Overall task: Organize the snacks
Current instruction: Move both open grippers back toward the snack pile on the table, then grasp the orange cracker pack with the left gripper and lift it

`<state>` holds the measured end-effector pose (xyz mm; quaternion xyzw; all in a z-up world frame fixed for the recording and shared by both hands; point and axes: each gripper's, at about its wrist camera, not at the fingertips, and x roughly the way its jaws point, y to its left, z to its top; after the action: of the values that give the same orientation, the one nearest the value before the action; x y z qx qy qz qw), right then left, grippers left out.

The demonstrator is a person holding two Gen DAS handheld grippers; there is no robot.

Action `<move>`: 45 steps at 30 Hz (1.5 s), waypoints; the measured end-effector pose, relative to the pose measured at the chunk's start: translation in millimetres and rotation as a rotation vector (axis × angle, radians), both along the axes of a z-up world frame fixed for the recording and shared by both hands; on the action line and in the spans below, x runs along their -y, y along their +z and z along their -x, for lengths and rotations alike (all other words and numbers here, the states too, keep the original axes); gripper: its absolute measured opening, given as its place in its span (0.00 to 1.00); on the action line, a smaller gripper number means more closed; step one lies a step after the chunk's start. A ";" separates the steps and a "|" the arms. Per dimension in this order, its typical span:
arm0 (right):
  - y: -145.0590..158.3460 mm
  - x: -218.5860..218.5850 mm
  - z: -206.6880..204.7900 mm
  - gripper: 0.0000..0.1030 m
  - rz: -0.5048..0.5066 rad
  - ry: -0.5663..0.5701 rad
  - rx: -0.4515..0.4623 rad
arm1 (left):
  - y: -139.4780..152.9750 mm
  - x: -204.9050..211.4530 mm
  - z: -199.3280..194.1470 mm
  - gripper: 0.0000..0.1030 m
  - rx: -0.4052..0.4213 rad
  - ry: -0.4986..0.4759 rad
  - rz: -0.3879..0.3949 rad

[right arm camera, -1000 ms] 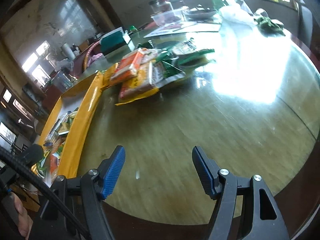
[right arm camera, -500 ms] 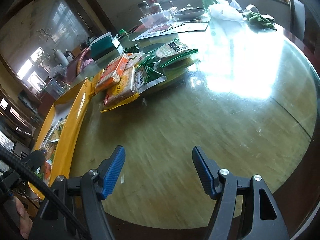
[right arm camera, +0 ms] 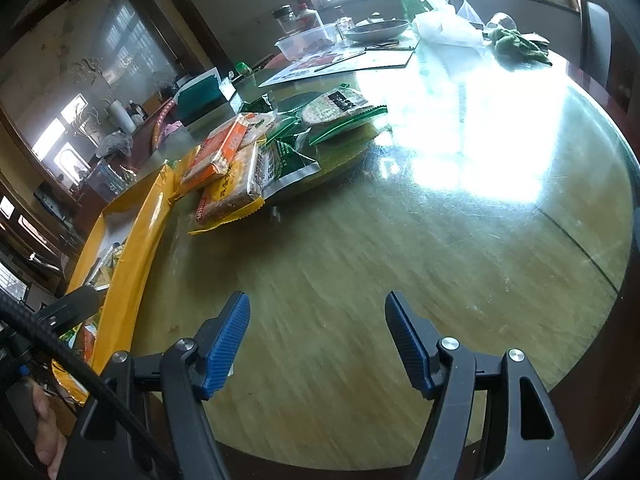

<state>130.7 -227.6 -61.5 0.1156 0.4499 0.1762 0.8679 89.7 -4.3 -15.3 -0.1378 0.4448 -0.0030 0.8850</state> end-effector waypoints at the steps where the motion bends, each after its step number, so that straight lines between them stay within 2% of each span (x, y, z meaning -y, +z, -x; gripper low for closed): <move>1: 0.0 0.8 0.0 0.68 -0.003 0.000 0.001 | 0.1 0.0 -3.6 0.73 -0.004 -0.002 0.008; 5: 0.0 2.2 -1.1 0.68 -0.007 -0.003 0.005 | 0.7 0.6 -20.6 0.73 -0.019 0.006 -0.015; 8: -0.1 3.4 -2.2 0.68 -0.014 -0.003 0.006 | -0.6 -0.8 -37.9 0.73 -0.045 0.000 0.014; 12: -0.1 5.2 -3.8 0.69 -0.025 0.000 0.007 | -0.3 0.5 -63.7 0.73 -0.065 -0.005 0.000; 17: -0.4 5.1 -4.0 0.72 -0.038 0.009 0.010 | -2.5 -0.1 -105.0 0.73 -0.126 -0.038 0.073; 21: -0.4 4.1 -4.8 0.74 -0.038 0.020 0.010 | -2.3 1.3 -135.8 0.73 -0.125 -0.038 0.026; 27: -1.1 3.8 -7.1 0.74 -0.050 0.034 0.013 | -16.3 0.8 -186.1 0.73 -0.188 -0.030 0.003; 30: -1.0 2.6 -7.0 0.74 -0.043 0.043 0.017 | -25.6 2.3 -202.3 0.72 -0.213 -0.012 -0.049; 31: -1.1 2.4 -7.0 0.74 -0.043 0.046 0.017 | -27.5 0.9 -203.8 0.66 -0.215 -0.001 -0.047; 32: -1.1 2.1 -7.5 0.74 -0.043 0.048 0.016 | -28.2 0.2 -204.3 0.56 -0.215 0.007 -0.047; 39: -0.7 -1.9 -12.5 0.74 -0.040 0.078 0.008 | -10.4 -9.7 -175.8 0.55 -0.152 0.011 0.018; 42: 0.5 -7.1 -13.9 0.74 -0.054 0.117 0.001 | 9.1 -19.7 -141.6 0.55 -0.092 0.005 0.095; 45: 2.6 -13.3 -17.2 0.74 -0.053 0.125 0.008 | 25.3 -29.3 -102.5 0.55 -0.026 0.024 0.136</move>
<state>147.9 -214.3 -58.9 0.1097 0.4480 0.2422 0.8536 192.2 25.0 10.0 -0.2032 0.4533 -0.0208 0.8677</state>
